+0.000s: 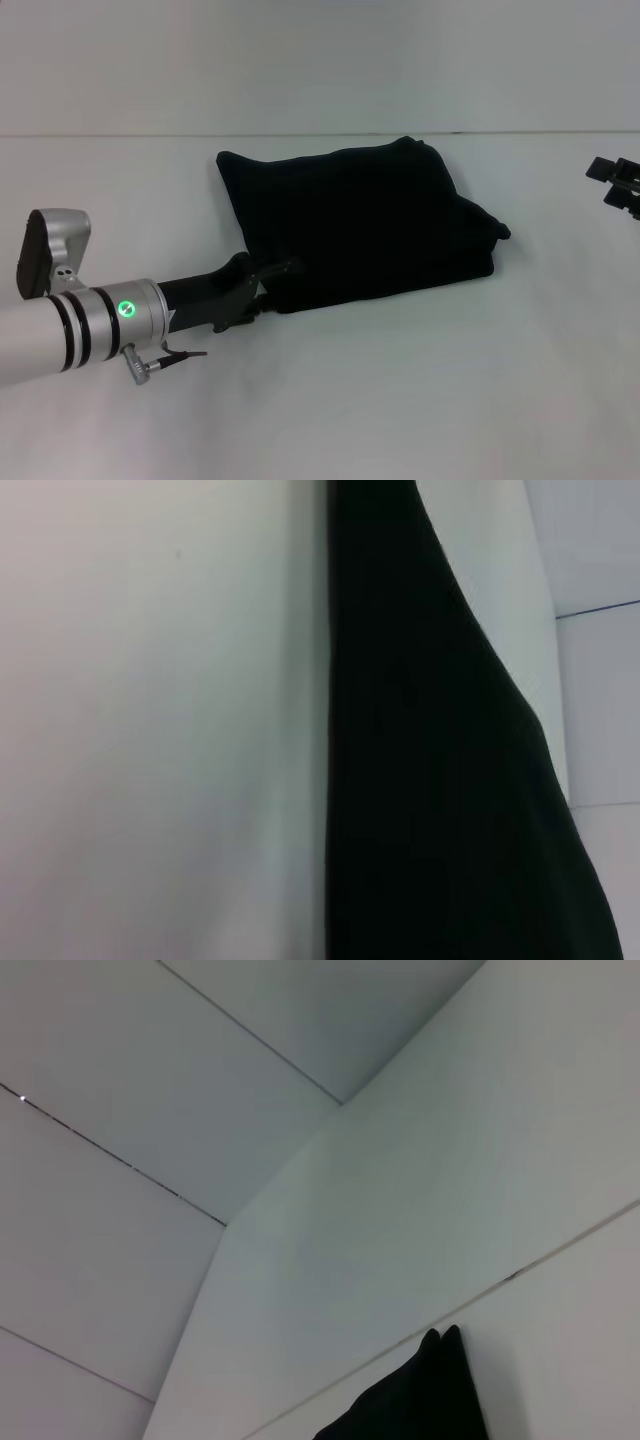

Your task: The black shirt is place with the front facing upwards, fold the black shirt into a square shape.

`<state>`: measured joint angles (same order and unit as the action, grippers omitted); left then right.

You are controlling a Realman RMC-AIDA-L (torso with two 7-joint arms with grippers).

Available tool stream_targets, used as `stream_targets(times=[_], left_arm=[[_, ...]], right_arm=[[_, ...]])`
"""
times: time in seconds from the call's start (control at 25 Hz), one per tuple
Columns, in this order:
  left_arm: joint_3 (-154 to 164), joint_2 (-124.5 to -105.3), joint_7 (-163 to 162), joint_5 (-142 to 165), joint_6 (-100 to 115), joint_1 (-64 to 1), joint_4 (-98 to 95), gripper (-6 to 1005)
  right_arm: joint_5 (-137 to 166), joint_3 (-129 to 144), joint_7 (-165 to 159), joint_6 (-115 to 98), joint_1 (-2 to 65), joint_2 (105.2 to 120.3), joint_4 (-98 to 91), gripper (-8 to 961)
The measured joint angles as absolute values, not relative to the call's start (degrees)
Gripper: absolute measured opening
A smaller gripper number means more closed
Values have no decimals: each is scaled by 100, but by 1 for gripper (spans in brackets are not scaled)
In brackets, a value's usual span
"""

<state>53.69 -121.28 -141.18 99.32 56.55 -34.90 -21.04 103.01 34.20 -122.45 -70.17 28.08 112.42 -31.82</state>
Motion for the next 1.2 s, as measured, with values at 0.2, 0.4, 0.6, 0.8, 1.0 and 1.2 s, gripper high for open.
stream_targets(times=[0.2, 0.4, 0.6, 0.8, 1.0, 1.2], left_arm=[[5367, -12137, -14120, 9919, 5683, -3491, -2115, 788], [5382, -12138, -14123, 9924, 5738, -3479, -2118, 605], [5393, -12125, -14004, 9935, 5864, -3467, -2121, 385], [5392, -12035, -13748, 9940, 5988, -3385, -2149, 217], [5322, -11892, -13691, 9894, 6312, -3075, -2331, 95], [5263, -11871, -13704, 9890, 6445, -2930, -2411, 27]], right_arm=[[10300, 3419, -12235, -7013, 2803, 11245, -3182, 742], [10300, 3410, -12234, -7013, 2803, 11250, -3182, 742], [10294, 3409, -12234, -7013, 2806, 11250, -3182, 742], [10291, 3409, -12234, -7015, 2803, 11258, -3177, 742], [10291, 3410, -12241, -7030, 2792, 11265, -3172, 742], [10291, 3410, -12245, -7022, 2799, 11282, -3147, 742]])
